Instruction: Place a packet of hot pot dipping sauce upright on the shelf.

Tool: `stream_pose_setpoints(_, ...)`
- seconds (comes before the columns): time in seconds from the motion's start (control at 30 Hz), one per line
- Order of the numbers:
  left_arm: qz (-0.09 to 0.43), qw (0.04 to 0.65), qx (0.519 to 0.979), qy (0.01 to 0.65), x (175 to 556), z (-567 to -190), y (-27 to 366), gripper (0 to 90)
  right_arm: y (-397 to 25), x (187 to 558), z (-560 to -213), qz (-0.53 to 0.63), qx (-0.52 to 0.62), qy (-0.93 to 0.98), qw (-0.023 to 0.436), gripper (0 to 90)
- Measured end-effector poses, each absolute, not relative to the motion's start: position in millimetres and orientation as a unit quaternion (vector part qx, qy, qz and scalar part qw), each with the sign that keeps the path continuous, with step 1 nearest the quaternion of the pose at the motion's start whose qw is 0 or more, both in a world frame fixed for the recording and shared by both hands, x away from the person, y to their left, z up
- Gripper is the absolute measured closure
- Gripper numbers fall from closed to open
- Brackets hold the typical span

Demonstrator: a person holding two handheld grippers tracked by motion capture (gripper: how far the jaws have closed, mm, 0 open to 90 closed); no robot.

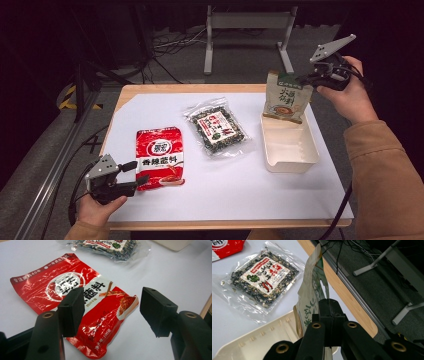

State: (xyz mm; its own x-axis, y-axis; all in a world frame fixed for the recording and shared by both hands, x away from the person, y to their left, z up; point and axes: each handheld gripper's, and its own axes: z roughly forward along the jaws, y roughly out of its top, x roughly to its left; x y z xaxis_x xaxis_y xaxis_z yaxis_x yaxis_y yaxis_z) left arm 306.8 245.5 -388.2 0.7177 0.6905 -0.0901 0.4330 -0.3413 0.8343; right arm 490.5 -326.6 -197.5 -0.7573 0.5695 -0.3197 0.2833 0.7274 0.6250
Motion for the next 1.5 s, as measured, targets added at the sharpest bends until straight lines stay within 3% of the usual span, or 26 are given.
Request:
stream_pose_setpoints(1.0,0.14,0.456,0.803,0.357,303,-389,251,37.1,-323,512,-220,0.257,0.243,0.891,0.284,90.0)
stream_pose_setpoints(1.5,0.14,0.456,0.804,0.355,304,-389,249,37.0,-312,514,-234,0.25,0.219,0.903,0.273,90.0)
